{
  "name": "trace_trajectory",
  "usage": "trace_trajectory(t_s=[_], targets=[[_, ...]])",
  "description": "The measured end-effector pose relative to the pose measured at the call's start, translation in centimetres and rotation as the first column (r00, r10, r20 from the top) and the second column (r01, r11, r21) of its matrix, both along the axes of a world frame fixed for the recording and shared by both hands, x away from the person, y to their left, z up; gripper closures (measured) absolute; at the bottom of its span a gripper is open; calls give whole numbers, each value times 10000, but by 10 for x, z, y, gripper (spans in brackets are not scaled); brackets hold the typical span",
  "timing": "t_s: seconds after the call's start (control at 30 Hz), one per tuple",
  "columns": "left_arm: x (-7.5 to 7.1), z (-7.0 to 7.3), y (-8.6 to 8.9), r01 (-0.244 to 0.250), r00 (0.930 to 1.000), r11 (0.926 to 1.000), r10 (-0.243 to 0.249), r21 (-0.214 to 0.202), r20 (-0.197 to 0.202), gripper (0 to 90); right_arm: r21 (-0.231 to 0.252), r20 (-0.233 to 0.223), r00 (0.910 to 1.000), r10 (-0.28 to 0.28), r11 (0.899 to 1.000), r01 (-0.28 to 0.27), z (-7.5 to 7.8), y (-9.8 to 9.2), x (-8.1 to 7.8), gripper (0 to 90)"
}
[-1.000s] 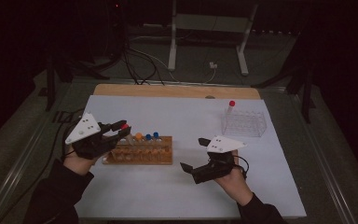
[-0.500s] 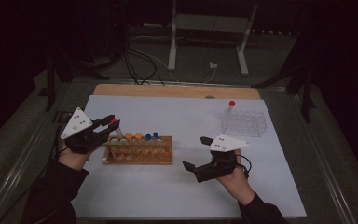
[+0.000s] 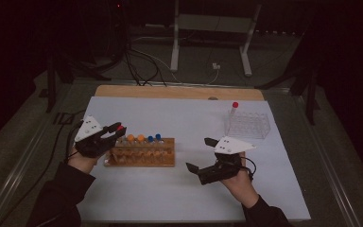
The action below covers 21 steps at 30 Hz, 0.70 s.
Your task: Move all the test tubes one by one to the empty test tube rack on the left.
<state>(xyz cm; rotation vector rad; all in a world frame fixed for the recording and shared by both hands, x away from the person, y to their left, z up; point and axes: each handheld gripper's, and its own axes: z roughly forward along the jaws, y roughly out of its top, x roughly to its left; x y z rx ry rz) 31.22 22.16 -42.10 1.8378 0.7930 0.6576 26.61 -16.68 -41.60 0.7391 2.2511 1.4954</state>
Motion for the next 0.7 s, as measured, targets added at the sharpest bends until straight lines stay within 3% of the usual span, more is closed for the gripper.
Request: trace_trajectory(t_s=[0.4,0.7], targets=[[9,-22,0,-60,9962,9999,68,94,-865,716,38,11,10000,17,10000,-17,1,-2,0,0],[9,-27,0,-70,9946,10000,77,67,-1032,716,21,-8,10000,26,10000,-26,2,-3,0,0]])
